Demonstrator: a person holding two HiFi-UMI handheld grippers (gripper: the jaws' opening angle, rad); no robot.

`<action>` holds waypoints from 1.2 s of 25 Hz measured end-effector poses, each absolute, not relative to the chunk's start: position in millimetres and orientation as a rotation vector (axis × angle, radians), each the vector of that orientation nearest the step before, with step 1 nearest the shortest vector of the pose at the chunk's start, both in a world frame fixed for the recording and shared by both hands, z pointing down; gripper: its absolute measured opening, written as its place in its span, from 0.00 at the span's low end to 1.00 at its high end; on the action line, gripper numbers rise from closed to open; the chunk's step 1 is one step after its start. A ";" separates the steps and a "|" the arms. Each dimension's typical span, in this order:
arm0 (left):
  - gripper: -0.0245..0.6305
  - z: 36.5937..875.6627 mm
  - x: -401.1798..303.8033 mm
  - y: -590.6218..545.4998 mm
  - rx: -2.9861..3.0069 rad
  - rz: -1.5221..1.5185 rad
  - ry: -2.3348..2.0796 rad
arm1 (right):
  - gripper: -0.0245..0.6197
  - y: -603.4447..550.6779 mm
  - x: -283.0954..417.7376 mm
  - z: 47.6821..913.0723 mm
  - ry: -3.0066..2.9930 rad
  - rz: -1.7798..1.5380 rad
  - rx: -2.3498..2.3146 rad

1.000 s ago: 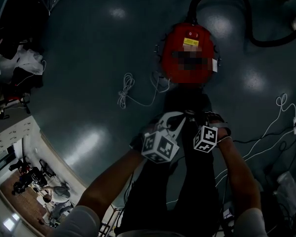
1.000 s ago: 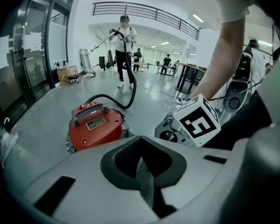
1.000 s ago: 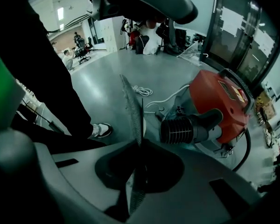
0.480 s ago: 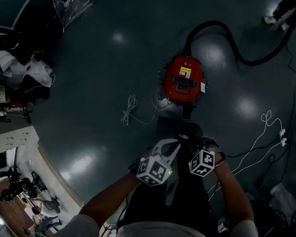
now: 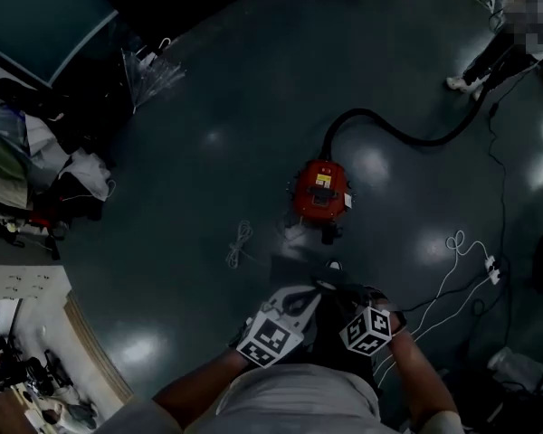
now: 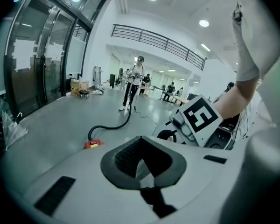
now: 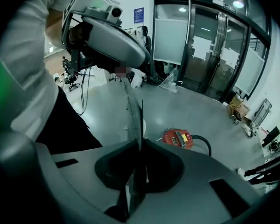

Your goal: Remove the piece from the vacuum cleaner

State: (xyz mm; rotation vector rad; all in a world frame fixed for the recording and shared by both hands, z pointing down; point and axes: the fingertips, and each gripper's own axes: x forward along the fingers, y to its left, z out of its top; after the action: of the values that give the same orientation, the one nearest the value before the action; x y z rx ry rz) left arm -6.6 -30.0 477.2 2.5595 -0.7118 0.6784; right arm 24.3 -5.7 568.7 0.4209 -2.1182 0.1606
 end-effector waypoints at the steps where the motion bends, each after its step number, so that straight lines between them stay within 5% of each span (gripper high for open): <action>1: 0.05 463.4 -5.5 -25.8 2.574 0.667 -0.707 | 0.10 -1.2 23.9 553.6 -2.119 0.150 0.426; 14: 0.05 354.4 -5.9 12.3 2.672 0.530 -0.682 | 0.10 59.6 16.5 445.0 -2.086 0.103 0.398; 30: 0.05 335.4 -9.3 28.6 2.724 0.498 -0.703 | 0.10 86.7 -0.3 437.1 -2.097 0.082 0.366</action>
State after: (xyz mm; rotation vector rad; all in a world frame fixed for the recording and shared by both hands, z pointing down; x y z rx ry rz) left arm -9.3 28.6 335.4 2.7239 -0.7028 0.4978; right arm -0.3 86.7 437.1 0.3657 -2.0966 0.0817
